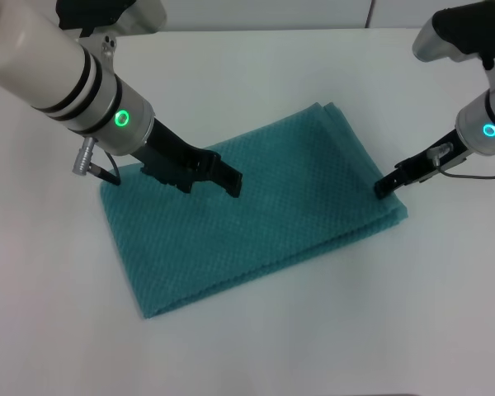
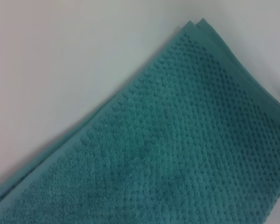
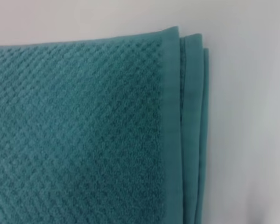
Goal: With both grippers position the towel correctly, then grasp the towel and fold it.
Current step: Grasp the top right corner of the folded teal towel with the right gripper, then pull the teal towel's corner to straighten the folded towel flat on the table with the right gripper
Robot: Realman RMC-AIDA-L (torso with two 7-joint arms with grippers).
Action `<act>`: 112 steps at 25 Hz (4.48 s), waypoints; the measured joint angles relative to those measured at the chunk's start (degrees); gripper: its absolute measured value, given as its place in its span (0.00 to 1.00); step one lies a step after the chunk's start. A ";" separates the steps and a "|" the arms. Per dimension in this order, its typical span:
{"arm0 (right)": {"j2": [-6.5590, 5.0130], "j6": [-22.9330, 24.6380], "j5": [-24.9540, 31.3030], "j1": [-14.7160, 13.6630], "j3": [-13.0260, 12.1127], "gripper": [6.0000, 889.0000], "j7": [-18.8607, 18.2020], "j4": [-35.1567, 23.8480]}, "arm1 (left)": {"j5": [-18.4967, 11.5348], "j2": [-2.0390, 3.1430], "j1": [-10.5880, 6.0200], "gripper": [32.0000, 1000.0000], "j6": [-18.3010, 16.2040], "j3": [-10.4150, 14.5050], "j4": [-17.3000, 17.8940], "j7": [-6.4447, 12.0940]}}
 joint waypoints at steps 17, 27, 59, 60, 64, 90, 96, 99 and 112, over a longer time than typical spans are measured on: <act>1.25 3.21 0.32 -0.60 0.21 0.96 -0.39 0.76 | -0.73 0.00 -0.27 0.85 -1.15 1.31 -0.21 0.21; 2.23 4.61 0.38 -0.63 0.12 0.96 -0.58 1.33 | -0.72 0.00 -0.64 0.85 -1.25 1.32 -1.07 0.21; 2.68 5.56 0.37 -1.30 0.23 0.76 -0.38 1.96 | -1.51 0.00 -0.62 0.85 -1.50 1.43 -1.51 0.90; 2.76 5.39 0.36 -1.24 0.22 0.75 -0.30 1.84 | -1.51 0.00 -0.48 0.85 -1.50 1.47 -1.51 0.90; 2.88 4.92 0.35 -0.92 0.22 0.70 -0.14 1.65 | -1.51 0.00 -0.31 0.85 -1.50 1.49 -1.51 0.97; 2.97 0.42 0.37 -1.39 0.24 0.07 -1.91 0.29 | -1.51 0.09 0.20 0.85 -1.50 1.50 -1.51 1.46; 3.28 -4.65 0.37 -2.28 0.30 0.07 -3.85 -1.60 | -1.25 0.26 1.11 0.85 -1.50 1.38 -1.22 1.51; 3.70 -7.93 0.37 -3.30 0.29 0.07 -5.01 -3.83 | -1.12 0.32 1.30 0.85 -1.50 1.27 -1.11 1.52; 4.06 -16.54 4.01 -3.90 -0.32 0.07 -10.86 -5.09 | -0.81 0.44 2.02 0.85 -1.45 1.13 -0.98 1.51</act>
